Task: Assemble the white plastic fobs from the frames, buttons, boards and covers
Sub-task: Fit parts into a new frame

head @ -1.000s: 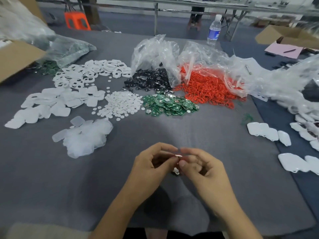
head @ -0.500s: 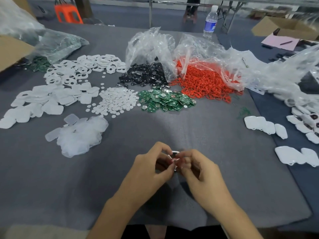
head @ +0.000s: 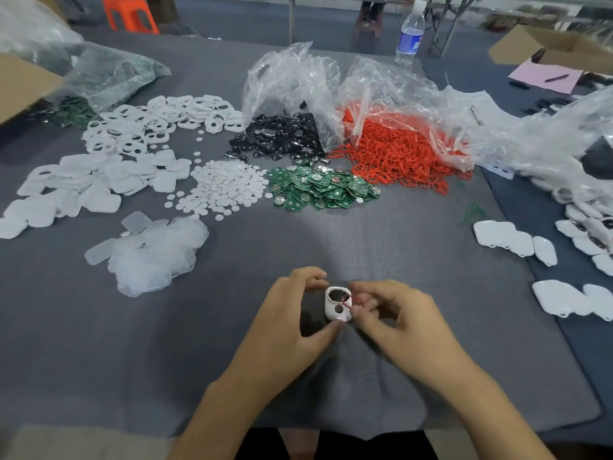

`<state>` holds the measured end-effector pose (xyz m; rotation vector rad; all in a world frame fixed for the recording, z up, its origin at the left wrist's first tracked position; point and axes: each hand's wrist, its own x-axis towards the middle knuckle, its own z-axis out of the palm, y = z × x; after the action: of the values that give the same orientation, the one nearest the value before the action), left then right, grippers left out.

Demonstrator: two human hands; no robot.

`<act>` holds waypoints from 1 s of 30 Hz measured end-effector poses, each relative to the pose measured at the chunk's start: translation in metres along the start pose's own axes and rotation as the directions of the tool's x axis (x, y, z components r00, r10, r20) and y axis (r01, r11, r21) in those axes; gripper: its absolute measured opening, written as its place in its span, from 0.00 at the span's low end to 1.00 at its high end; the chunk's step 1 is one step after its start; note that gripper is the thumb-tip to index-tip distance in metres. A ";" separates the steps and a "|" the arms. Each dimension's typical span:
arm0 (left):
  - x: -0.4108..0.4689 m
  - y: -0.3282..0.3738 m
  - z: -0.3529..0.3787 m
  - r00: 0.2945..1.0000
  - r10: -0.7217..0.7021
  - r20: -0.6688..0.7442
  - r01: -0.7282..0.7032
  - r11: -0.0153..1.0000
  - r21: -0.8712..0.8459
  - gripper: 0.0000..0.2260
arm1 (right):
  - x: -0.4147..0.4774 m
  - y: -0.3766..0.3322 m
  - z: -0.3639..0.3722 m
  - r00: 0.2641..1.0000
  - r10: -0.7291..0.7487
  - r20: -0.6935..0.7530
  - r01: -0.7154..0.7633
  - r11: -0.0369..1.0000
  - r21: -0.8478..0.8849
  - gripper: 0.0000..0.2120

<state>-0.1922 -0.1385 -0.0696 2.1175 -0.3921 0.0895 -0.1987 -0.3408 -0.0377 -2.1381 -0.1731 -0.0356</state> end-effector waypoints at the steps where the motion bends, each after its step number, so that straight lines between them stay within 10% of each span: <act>1: 0.001 -0.001 0.001 1.000 -0.017 0.004 0.017 0.999 0.036 0.29 | 0.003 0.002 -0.002 1.000 -0.030 0.005 0.030 0.998 -0.063 0.12; 30: 0.013 -0.015 0.012 0.994 -0.102 0.048 0.095 0.987 0.130 0.33 | 0.043 -0.006 -0.005 0.953 -0.099 0.286 0.218 0.879 -0.423 0.08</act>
<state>-0.1763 -0.1442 -0.0859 2.2652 -0.3205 0.0000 -0.1567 -0.3366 -0.0260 -2.5852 -0.5415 0.1169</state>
